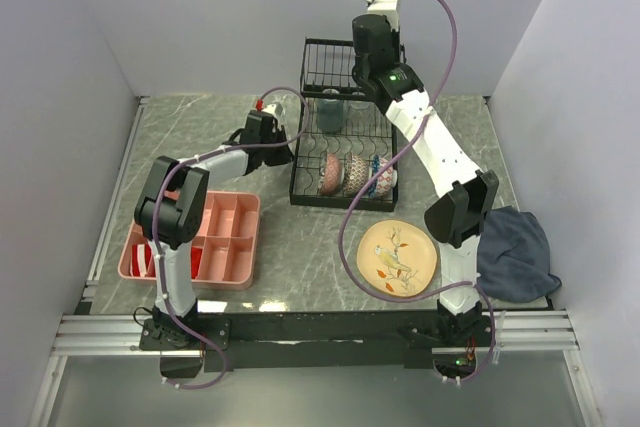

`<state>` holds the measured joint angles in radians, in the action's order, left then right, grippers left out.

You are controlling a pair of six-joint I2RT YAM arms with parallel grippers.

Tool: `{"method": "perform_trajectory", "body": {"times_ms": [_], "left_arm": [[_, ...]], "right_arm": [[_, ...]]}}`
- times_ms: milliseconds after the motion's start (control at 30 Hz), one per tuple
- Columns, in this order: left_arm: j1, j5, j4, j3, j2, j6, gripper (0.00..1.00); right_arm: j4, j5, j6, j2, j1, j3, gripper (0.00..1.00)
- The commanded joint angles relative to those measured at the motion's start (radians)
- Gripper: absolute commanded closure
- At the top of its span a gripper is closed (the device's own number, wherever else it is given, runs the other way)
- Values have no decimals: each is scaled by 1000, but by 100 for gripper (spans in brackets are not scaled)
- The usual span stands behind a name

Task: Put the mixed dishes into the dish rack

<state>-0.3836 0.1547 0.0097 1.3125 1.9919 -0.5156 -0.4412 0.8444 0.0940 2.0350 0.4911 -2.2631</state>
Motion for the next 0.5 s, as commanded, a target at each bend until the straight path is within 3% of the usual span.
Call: {"method": "perform_trajectory", "body": {"times_ms": [0, 300, 333, 433, 467], "left_arm": [[-9, 51, 46, -7, 4, -20, 99], [-24, 71, 38, -4, -2, -4, 99], [-26, 81, 42, -5, -1, -3, 99], [-32, 97, 55, -10, 1, 3, 99], [-34, 98, 56, -12, 1, 2, 99]], "right_arm": [[18, 44, 21, -42, 7, -15, 100], [1, 42, -17, 48, -5, -79, 100], [5, 39, -8, 50, -5, -73, 97], [13, 35, 6, 31, -3, -49, 70], [16, 32, 4, 7, -2, -32, 70]]}}
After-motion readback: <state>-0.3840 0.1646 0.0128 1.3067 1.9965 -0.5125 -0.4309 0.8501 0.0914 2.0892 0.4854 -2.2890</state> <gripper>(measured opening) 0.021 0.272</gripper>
